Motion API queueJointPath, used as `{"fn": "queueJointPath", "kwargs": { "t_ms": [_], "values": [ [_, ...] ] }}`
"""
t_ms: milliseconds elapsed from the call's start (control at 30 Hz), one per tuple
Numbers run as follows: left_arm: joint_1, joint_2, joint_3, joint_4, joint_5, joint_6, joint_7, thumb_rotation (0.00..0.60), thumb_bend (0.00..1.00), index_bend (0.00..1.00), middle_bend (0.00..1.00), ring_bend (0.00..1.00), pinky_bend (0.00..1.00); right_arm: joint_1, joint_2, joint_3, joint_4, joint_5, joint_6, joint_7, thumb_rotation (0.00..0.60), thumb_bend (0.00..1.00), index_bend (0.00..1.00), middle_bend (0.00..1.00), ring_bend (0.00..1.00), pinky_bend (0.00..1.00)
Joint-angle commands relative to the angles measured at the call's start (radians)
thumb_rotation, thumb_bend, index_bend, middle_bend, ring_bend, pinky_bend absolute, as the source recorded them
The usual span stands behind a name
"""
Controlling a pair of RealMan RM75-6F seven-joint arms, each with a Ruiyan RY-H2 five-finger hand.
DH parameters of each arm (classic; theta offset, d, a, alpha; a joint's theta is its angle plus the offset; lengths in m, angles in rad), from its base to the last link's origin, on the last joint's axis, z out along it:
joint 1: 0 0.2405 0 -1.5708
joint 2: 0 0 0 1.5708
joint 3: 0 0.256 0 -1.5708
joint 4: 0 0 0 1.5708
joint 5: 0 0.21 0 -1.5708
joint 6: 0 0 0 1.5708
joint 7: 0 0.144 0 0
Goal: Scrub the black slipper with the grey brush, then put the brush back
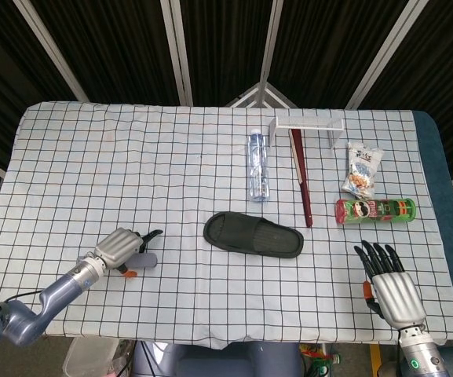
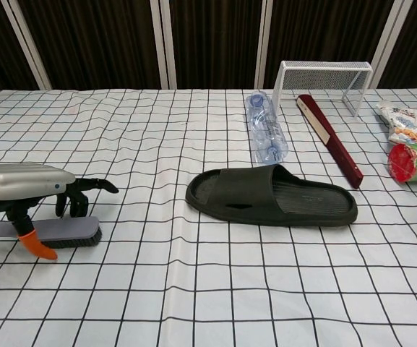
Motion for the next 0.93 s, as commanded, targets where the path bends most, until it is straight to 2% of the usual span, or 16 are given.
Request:
{"fn": "queueJointPath", "kwargs": {
  "t_ms": [33,167,200,233,333,467,567,633,767,933],
  "values": [
    [0.015,0.037,-0.004,-0.044,0.009,0.031,-0.015,0.600,0.02,0.00,0.00,0.01,0.29,-0.002,0.002,0.002,0.000,-0.003,-0.001,0.002,0.600,0.71,0.00,0.00,0.00,0.00],
    [0.057,0.089,-0.007,-0.092,0.061,0.141,-0.033,0.600,0.01,0.00,0.00,0.00,0.26,-0.007,0.015,0.003,-0.006,-0.010,-0.004,0.011,0.599,0.70,0.00,0.00,0.00,0.00],
    [0.081,0.110,-0.011,-0.107,0.088,0.210,-0.015,0.600,0.00,0.00,0.00,0.00,0.25,-0.009,0.022,0.003,-0.009,-0.014,-0.003,0.016,0.598,0.69,0.00,0.00,0.00,0.00],
    [0.135,0.154,-0.024,-0.137,0.131,0.361,0.024,0.600,0.00,0.00,0.00,0.00,0.23,-0.014,0.033,0.006,-0.014,-0.016,0.008,0.025,0.596,0.67,0.00,0.00,0.00,0.00],
    [0.232,0.196,-0.010,-0.175,0.187,0.548,0.062,0.600,0.00,0.00,0.00,0.00,0.19,-0.021,0.053,0.009,-0.019,-0.019,0.021,0.033,0.592,0.59,0.00,0.00,0.00,0.00],
    [0.362,0.202,0.016,-0.166,0.209,0.734,0.101,0.600,0.00,0.00,0.00,0.00,0.13,-0.035,0.084,0.017,-0.034,0.005,0.029,0.041,0.590,0.49,0.00,0.00,0.00,0.00],
    [0.488,0.181,0.048,-0.136,0.163,0.841,0.143,0.600,0.00,0.00,0.00,0.00,0.10,-0.047,0.109,0.037,-0.040,0.050,0.041,0.031,0.591,0.42,0.00,0.00,0.00,0.00],
    [0.562,0.143,0.048,-0.097,0.127,0.911,0.156,0.600,0.00,0.00,0.00,0.00,0.09,-0.057,0.118,0.056,-0.036,0.087,0.053,0.018,0.591,0.40,0.00,0.00,0.00,0.00],
    [0.595,0.124,0.040,-0.045,0.131,0.937,0.167,0.600,0.00,0.00,0.00,0.00,0.08,-0.060,0.129,0.067,-0.035,0.099,0.050,0.038,0.593,0.40,0.00,0.00,0.00,0.00],
    [0.594,0.122,0.032,-0.015,0.138,0.904,0.146,0.600,0.00,0.00,0.00,0.00,0.09,-0.062,0.126,0.070,-0.026,0.090,0.048,0.033,0.591,0.40,0.00,0.00,0.00,0.00]
  ]
}}
